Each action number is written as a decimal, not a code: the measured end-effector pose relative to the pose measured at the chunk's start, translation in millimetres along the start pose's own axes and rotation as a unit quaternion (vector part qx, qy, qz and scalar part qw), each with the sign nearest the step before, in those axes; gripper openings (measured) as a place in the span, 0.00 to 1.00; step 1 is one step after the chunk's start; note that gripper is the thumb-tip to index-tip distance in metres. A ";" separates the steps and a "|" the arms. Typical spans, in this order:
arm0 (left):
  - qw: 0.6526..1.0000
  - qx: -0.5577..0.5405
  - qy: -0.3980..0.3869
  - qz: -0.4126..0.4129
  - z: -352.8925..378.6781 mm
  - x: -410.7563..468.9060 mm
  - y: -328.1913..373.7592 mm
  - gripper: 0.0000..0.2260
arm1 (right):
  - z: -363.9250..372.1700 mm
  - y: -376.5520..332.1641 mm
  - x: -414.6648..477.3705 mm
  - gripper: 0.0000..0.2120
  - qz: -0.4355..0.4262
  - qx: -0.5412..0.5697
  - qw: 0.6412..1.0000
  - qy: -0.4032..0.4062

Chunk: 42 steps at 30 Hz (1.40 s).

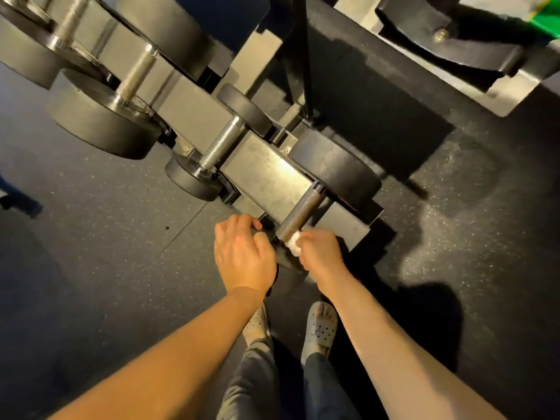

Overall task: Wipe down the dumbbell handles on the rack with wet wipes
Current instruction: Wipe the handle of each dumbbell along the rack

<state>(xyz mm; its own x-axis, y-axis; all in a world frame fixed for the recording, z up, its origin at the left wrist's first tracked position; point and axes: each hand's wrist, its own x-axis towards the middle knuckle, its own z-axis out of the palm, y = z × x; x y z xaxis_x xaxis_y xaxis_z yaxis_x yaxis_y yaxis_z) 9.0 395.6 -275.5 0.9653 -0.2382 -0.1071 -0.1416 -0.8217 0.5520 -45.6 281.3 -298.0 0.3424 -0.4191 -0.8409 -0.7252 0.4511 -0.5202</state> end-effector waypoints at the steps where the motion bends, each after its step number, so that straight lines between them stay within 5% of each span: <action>1: 1.000 0.002 -0.002 -0.001 0.1 0.2 -0.1 0.11 | -5.3 -7.3 1.3 0.08 0.024 0.063 0.998 0.010; 9: 1.000 0.015 -0.007 -0.003 -0.1 1.1 -0.5 0.10 | -13.6 -33.0 12.6 0.16 -0.054 0.294 0.954 0.025; 11: 1.000 0.014 -0.006 0.001 0.8 1.2 -1.0 0.10 | -14.1 -35.0 5.5 0.15 -0.012 0.400 0.916 0.019; 15: 1.000 0.014 -0.005 0.001 0.0 0.4 0.1 0.10 | -7.8 -29.1 -8.8 0.04 -0.044 0.412 0.908 0.069; 21: 1.000 0.012 -0.006 -0.001 -0.9 1.2 1.8 0.10 | 2.6 -49.9 -7.6 0.11 0.006 0.495 0.863 0.098; 26: 1.000 0.009 -0.006 -0.006 -1.3 1.3 1.8 0.11 | 7.0 -44.4 1.7 0.23 0.019 0.459 0.881 0.112; 29: 1.000 0.007 -0.004 -0.008 -1.8 1.0 2.3 0.10 | 3.8 -43.4 6.7 0.19 0.023 0.464 0.880 0.103; 32: 1.000 0.002 -0.003 -0.008 -2.0 0.6 2.6 0.10 | -1.2 -45.5 5.8 0.04 0.037 0.482 0.873 0.065; 35: 1.000 0.001 -0.002 -0.012 -2.3 0.4 3.1 0.10 | -4.0 -42.5 12.3 0.11 0.037 0.487 0.870 0.072; 40: 1.000 -0.008 0.002 -0.015 -2.5 -0.6 3.3 0.10 | -0.4 -35.7 18.8 0.13 0.025 0.441 0.893 0.083; 42: 1.000 -0.018 0.004 -0.015 -2.9 -1.1 3.7 0.10 | 5.0 -26.6 13.2 0.14 -0.005 0.340 0.937 0.081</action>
<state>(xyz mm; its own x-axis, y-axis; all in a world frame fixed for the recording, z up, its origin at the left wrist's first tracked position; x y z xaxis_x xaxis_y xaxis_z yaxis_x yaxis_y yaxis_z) 8.0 394.4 -271.0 0.9709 -0.2088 -0.1171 -0.1045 -0.8096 0.5775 -18.8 267.7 -296.0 0.2124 -0.5157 -0.8300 -0.1553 0.8208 -0.5497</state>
